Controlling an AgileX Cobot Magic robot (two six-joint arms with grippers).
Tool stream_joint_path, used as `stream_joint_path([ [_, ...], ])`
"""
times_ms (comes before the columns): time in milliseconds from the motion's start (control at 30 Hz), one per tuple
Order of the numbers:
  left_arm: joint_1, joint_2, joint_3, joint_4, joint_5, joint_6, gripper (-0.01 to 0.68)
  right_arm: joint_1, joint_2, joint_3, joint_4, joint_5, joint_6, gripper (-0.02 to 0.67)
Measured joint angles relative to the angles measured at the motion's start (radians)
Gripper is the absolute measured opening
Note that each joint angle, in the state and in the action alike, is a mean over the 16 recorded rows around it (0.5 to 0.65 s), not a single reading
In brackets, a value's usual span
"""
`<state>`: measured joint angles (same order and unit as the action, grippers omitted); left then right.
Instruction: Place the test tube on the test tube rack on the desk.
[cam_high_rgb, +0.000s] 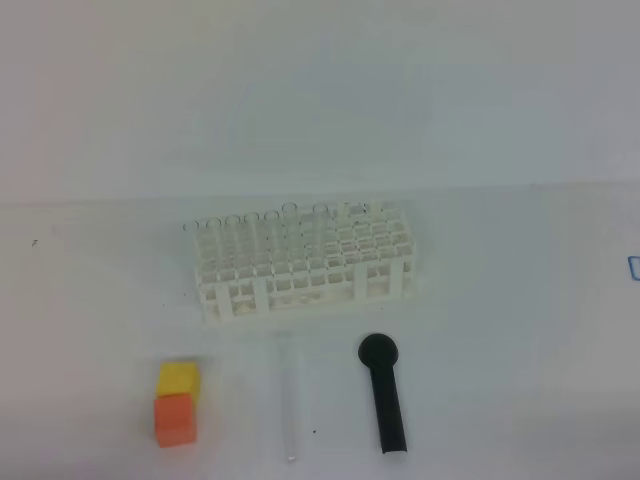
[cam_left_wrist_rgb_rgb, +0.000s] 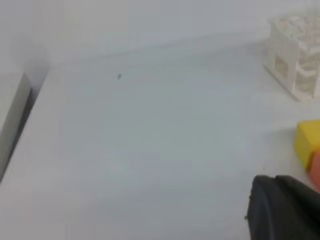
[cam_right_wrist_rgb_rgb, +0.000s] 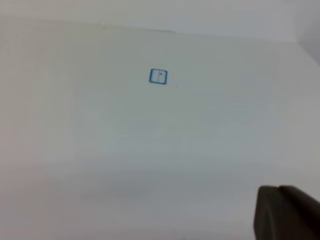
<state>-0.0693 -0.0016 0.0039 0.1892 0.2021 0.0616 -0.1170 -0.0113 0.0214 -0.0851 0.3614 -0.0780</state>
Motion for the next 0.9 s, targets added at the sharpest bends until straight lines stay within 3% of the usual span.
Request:
stream_joint_path([
  [433,0.0,0.0,-0.002,0.004,-0.285,-0.034,-0.001,0.0,0.0,0.0,0.0,0.0,0.0,-0.001],
  [900,0.0,0.0,-0.002,-0.185,-0.401,-0.648,-0.001,0.0,0.0,0.0,0.0,0.0,0.0,-0.001],
])
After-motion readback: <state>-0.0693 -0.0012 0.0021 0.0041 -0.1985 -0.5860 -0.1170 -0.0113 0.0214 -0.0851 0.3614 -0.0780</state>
